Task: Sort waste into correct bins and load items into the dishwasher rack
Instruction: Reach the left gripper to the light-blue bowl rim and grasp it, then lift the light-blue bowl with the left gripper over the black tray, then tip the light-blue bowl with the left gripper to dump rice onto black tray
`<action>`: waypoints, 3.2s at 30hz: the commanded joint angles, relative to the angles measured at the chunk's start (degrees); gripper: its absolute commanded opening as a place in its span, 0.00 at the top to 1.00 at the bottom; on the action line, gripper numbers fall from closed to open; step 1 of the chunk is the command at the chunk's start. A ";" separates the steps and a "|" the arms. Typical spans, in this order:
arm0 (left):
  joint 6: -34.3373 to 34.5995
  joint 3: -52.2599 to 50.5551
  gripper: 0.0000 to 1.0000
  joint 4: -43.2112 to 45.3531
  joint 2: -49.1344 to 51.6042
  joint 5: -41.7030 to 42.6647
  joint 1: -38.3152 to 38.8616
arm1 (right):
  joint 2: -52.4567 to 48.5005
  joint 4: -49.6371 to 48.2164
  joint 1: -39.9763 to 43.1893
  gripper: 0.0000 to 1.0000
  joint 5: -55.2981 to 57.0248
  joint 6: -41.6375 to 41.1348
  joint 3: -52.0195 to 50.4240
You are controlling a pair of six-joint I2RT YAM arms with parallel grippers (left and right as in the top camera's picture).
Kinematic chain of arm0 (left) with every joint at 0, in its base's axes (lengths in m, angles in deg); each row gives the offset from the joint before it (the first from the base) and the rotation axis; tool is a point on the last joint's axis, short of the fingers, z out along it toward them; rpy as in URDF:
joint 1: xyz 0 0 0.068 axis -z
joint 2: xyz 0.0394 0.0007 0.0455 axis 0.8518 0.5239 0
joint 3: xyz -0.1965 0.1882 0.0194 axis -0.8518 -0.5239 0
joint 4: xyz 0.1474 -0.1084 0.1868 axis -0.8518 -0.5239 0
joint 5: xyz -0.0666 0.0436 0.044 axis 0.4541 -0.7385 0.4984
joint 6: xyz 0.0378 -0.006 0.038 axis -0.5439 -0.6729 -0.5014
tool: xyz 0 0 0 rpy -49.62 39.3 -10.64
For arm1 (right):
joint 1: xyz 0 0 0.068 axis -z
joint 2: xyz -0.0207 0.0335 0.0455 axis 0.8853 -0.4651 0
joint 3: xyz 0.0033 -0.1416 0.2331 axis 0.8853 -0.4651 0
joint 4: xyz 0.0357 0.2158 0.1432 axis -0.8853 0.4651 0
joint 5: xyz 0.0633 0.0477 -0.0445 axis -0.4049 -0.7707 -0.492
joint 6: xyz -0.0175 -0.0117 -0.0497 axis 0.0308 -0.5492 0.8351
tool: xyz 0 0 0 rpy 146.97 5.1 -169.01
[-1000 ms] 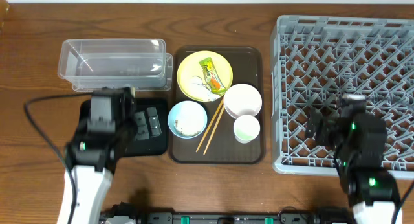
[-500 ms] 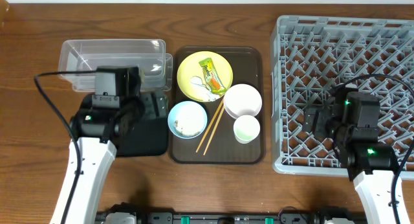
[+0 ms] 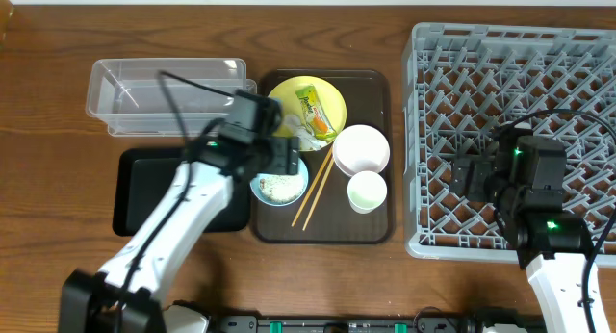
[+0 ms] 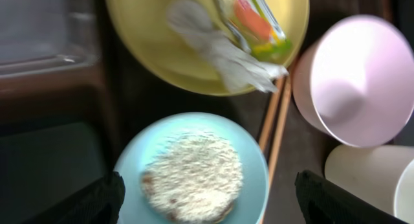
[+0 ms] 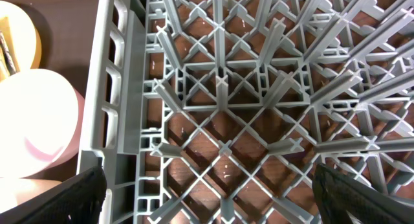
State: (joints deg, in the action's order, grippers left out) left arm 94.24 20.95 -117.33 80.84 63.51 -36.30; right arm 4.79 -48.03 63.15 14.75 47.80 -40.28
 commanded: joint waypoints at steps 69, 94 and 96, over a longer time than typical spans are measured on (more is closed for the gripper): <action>-3.43 0.11 0.94 -11.87 -3.28 31.17 -22.82 | 0.33 0.33 -0.42 0.01 0.13 -0.26 1.27; -17.27 0.11 0.94 -28.35 21.05 73.48 -52.74 | 0.33 0.70 -0.42 0.01 0.15 -0.26 1.27; -15.65 0.11 0.94 -28.37 21.05 76.56 -53.99 | 0.33 0.76 -0.42 0.01 0.15 -0.26 1.27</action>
State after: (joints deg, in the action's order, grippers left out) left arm 75.62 21.37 -145.30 101.56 134.15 -88.63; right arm 4.79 -47.46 63.15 14.75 47.80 -40.28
